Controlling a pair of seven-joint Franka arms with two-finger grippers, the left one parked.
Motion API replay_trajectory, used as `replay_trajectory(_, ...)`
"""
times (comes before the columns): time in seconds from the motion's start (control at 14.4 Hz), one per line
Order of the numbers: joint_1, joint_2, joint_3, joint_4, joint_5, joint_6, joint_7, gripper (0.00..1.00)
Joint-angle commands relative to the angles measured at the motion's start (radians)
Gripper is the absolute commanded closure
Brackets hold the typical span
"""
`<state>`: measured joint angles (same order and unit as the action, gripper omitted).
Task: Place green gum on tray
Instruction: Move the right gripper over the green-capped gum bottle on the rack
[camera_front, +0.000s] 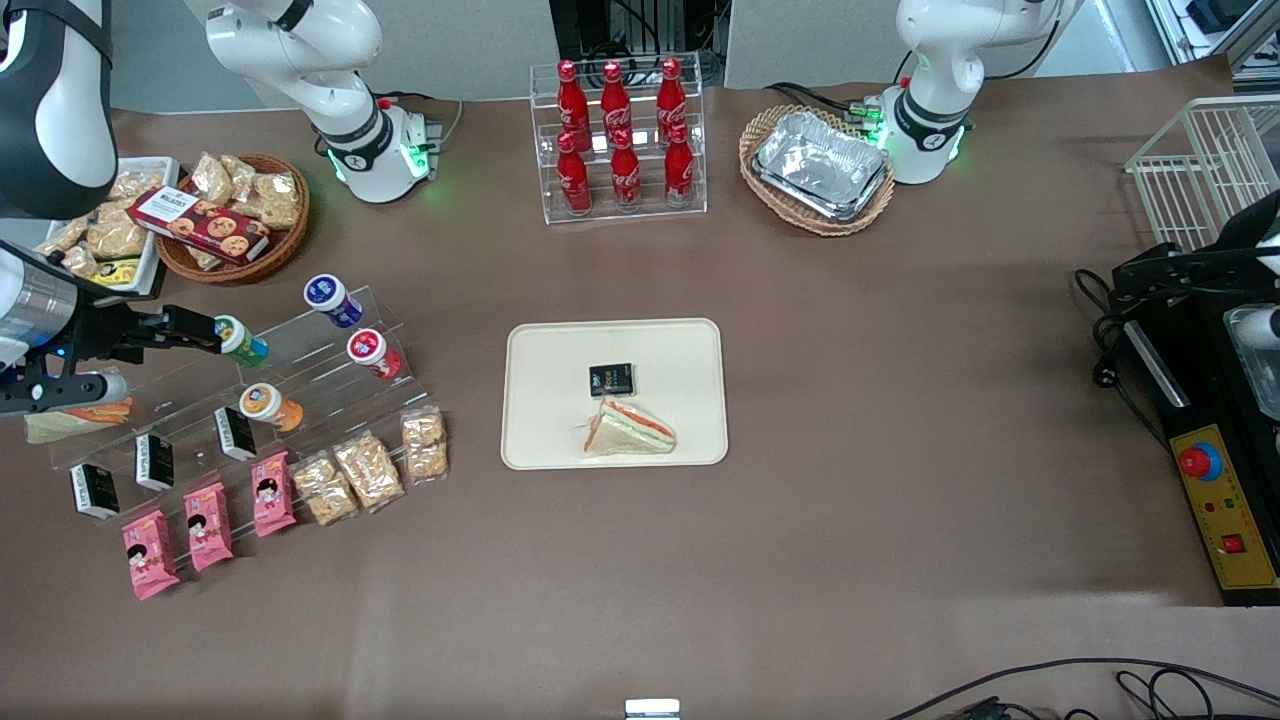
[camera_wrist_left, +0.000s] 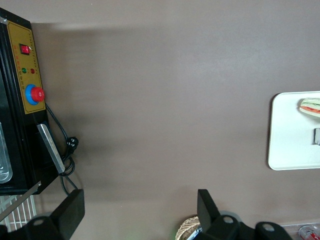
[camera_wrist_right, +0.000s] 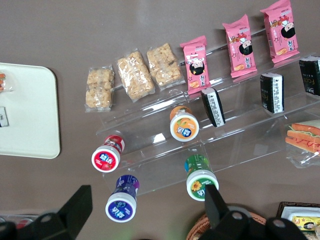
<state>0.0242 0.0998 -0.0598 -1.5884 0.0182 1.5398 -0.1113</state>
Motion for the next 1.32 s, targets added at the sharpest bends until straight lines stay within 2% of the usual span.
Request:
replay_trajectory(0.0, 0.000, 0.009, -0.005, 0.021, 0.000, 0.000, 0.001, 0.00)
replay_trajectory(0.69, 0.000, -0.009, -0.008, 0.005, -0.015, 0.005, -0.011, 0.00)
replay_trajectory(1.11, -0.007, -0.142, -0.009, -0.067, -0.015, -0.043, -0.016, 0.00)
replay_trajectory(1.25, -0.024, -0.192, -0.023, -0.125, -0.029, -0.029, -0.079, 0.00)
